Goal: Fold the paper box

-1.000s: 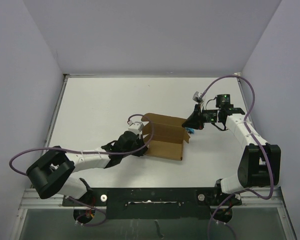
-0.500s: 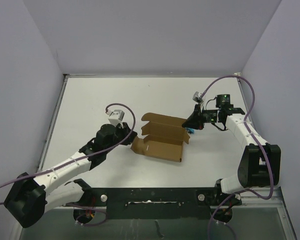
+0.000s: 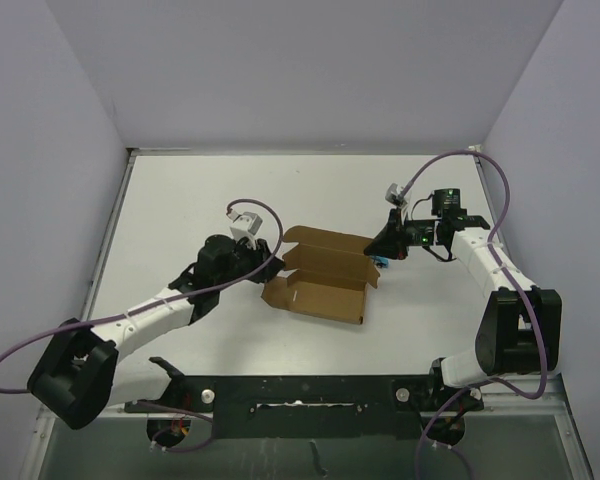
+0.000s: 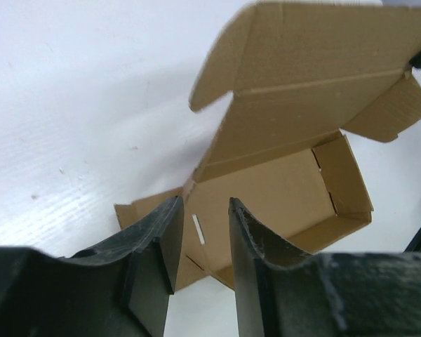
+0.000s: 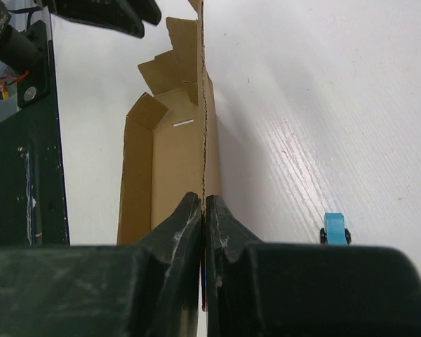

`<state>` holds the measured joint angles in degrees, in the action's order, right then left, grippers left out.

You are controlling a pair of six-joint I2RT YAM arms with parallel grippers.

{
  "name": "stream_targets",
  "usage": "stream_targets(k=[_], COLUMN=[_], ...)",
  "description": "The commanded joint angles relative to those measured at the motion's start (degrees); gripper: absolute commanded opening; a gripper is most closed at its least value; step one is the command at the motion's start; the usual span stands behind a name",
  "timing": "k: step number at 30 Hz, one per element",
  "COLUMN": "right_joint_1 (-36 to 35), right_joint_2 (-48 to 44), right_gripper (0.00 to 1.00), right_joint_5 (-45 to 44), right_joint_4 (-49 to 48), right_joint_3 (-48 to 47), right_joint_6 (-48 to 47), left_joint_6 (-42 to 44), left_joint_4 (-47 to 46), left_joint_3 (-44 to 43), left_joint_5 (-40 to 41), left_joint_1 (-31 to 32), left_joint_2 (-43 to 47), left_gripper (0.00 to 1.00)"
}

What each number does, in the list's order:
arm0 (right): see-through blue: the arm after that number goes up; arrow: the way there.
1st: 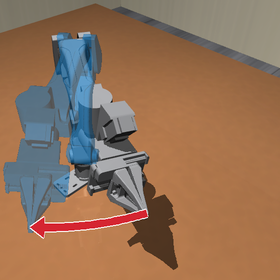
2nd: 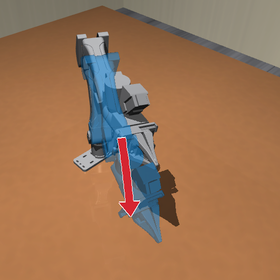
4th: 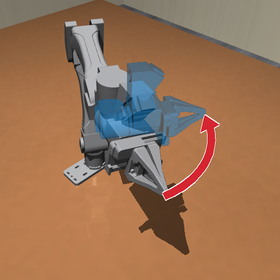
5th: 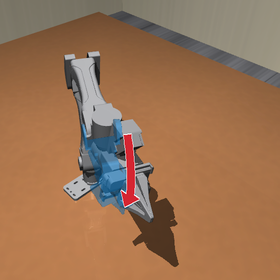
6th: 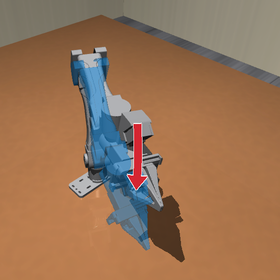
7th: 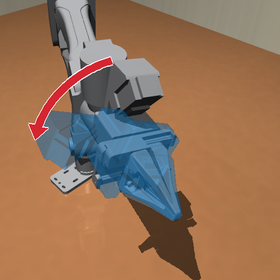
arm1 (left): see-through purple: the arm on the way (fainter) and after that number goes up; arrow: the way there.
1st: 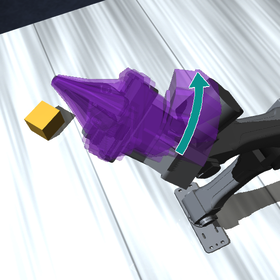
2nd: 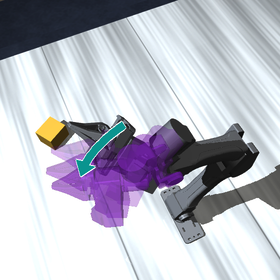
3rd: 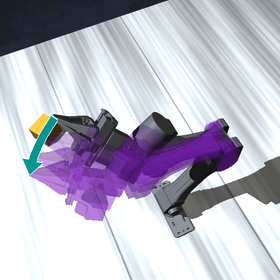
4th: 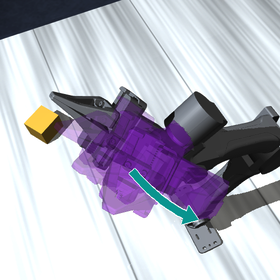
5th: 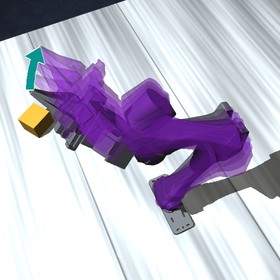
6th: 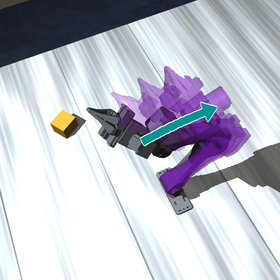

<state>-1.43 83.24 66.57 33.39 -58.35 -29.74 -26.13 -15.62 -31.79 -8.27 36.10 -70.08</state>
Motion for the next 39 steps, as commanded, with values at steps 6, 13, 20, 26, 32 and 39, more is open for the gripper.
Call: stream_targets(k=[6, 13, 20, 26, 32, 39], right_joint_1=[0.3, 0.4, 0.4, 0.4, 0.3, 0.2], right_joint_2=[-1.6, -1.4, -1.4, -1.4, -1.3, -0.9], right_gripper=[0.0, 0.0, 0.0, 0.0, 0.0, 0.0], right_joint_5=[2.6, 2.6, 3.0, 3.4, 3.7, 4.2], right_joint_4=[0.1, 0.2, 0.5, 0.7, 1.1, 2.2], right_joint_3=[-0.5, -0.5, -0.5, -0.5, -0.7, -1.1], right_joint_6=[-1.3, -1.3, -1.8, -2.0, -2.3, -3.3], left_joint_6=[7.7, 7.0, 9.6, 11.5, 13.9, 16.3], left_joint_4=[-11.8, -19.9, -18.2, -17.9, -16.9, -15.1], left_joint_3=[-3.3, -0.6, -2.1, -3.0, -4.2, -6.3], left_joint_5=[-15.6, -19.8, -19.3, -19.4, -18.5, -15.0], left_joint_1=[-8.8, -8.7, -8.5, -8.3, -8.3, -8.3], left_joint_2=[-3.5, -4.9, -7.9, -10.5, -12.0, -13.3], left_gripper=[0.33, 0.34, 0.34, 0.32, 0.24, 0.2])
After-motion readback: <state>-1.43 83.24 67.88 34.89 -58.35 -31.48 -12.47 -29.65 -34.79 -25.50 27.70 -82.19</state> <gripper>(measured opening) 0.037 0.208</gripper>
